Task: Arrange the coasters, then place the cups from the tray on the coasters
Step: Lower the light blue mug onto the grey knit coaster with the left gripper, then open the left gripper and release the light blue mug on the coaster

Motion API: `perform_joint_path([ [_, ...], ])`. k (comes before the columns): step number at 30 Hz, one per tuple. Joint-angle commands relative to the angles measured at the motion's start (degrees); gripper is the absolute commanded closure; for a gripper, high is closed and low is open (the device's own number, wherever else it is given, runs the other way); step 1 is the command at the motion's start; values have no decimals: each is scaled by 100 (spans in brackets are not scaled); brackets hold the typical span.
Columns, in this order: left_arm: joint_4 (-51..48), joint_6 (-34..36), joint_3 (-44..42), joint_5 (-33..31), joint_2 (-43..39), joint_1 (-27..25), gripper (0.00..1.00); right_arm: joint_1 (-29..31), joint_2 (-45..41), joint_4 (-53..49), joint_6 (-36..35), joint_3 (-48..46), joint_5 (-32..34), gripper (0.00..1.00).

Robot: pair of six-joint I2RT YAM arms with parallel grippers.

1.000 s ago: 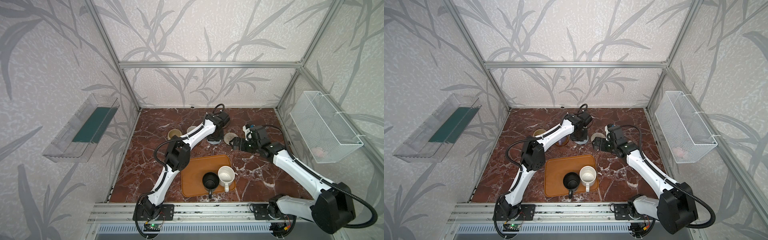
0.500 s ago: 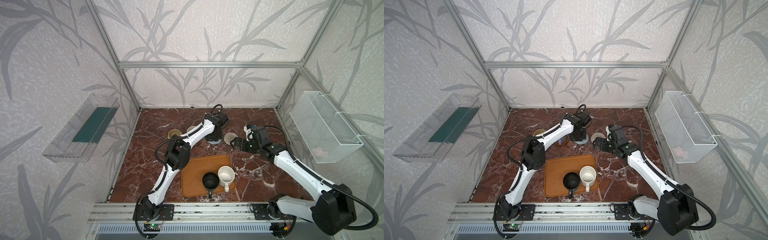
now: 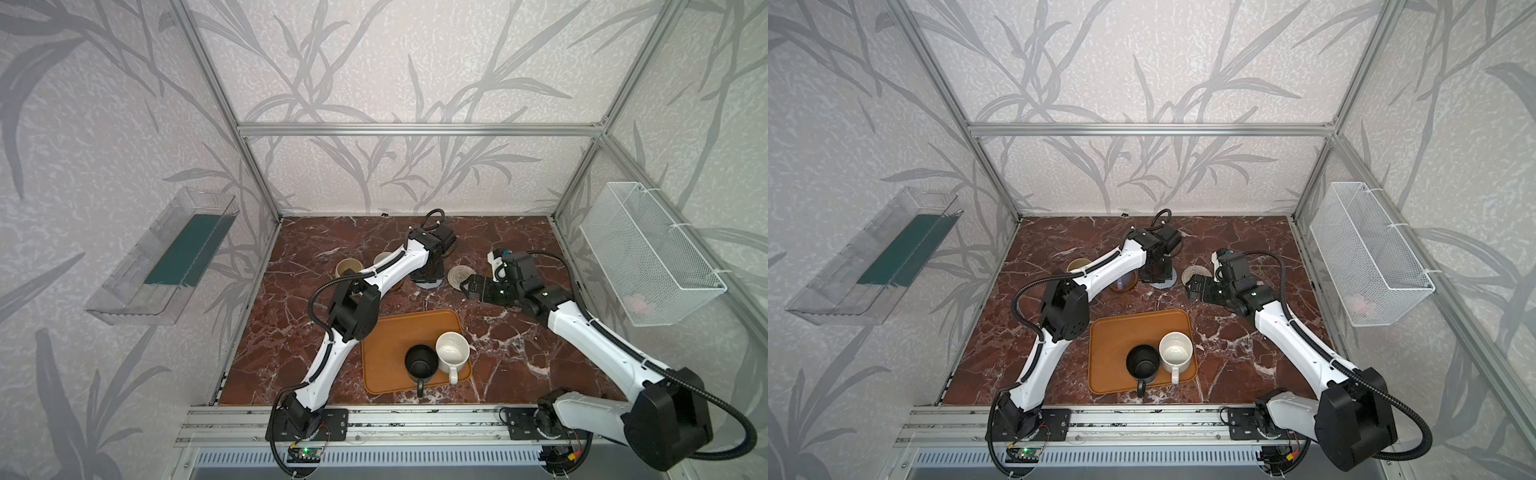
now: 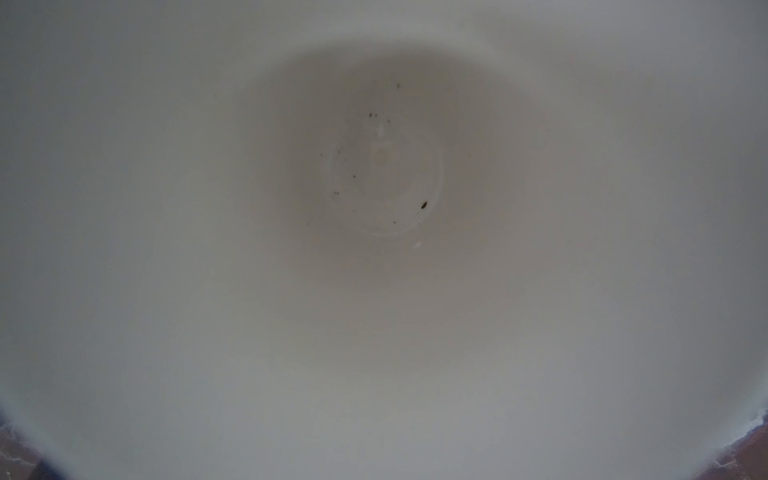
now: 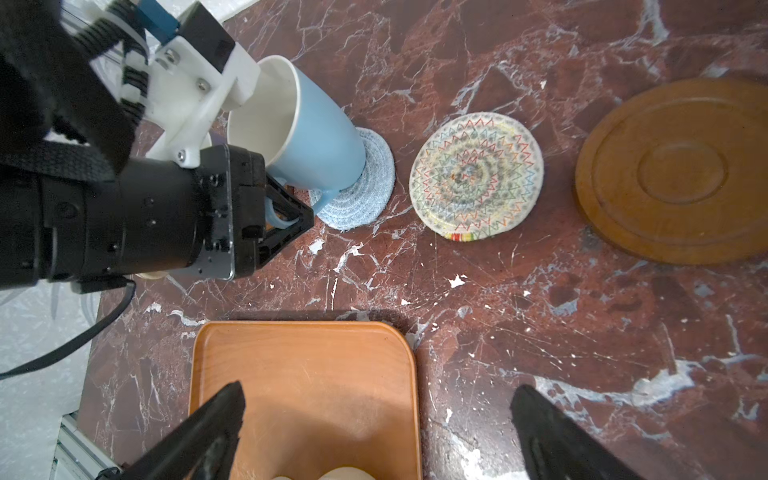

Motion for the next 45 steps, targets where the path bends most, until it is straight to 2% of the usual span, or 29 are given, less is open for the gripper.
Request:
perform_joint_path([
  [1,-120,-83,-27,-146,-347,-35,93,-34,-55,134,61,-47,-102,1],
  [5,-46,-133,-179,-75,-429,-75,93,-34,-28,131,69,-56,-133,1],
  [12,-8,-87,-142,-305,-586,-102,93,-34,-28,133,85,-82,-135,1],
  [18,-219,-58,138,-525,-643,-160,99,-34,7,101,88,-82,-190,1],
  [25,180,-251,-437,-186,-886,-207,100,-34,7,138,120,-97,-195,1],
  [45,283,-325,-707,-102,-687,-217,91,-43,-45,94,94,-128,-150,1],
])
